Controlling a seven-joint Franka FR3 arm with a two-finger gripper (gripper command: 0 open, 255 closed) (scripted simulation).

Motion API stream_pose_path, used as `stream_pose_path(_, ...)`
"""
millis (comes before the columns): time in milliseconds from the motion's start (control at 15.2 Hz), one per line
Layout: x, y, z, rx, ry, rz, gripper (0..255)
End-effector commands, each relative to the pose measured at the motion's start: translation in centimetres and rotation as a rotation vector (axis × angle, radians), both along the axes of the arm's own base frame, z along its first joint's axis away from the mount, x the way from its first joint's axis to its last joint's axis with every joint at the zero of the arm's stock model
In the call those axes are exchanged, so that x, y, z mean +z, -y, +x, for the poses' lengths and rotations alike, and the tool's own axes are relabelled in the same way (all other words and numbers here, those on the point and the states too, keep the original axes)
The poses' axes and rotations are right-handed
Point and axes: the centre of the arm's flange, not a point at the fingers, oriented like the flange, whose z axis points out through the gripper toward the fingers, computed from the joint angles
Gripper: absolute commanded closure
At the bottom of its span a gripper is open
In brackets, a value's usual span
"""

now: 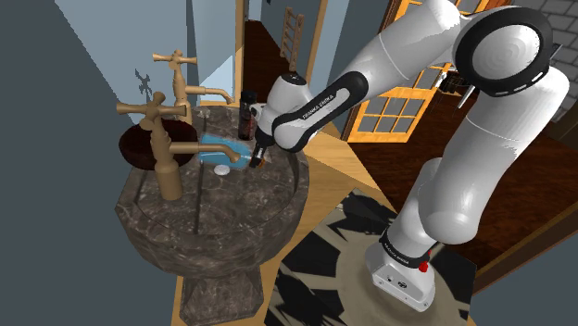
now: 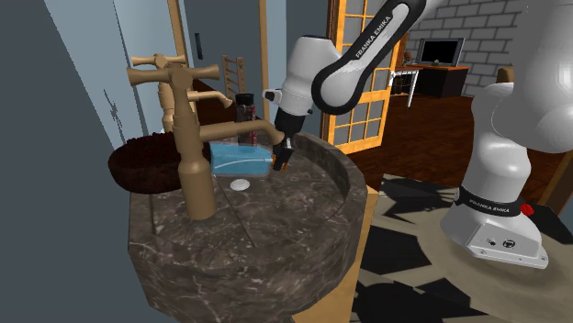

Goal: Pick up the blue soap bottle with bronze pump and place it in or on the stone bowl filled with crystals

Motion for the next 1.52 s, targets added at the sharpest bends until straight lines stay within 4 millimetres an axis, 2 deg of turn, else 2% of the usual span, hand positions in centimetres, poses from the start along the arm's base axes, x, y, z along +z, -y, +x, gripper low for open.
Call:
stream_pose_path(0,0.5,-0.1,-0.1,0.002,-0.002,0.000,255)
stream_pose_path(1452,12.1,-0.1,0.0,0.002,-0.002,0.000,255)
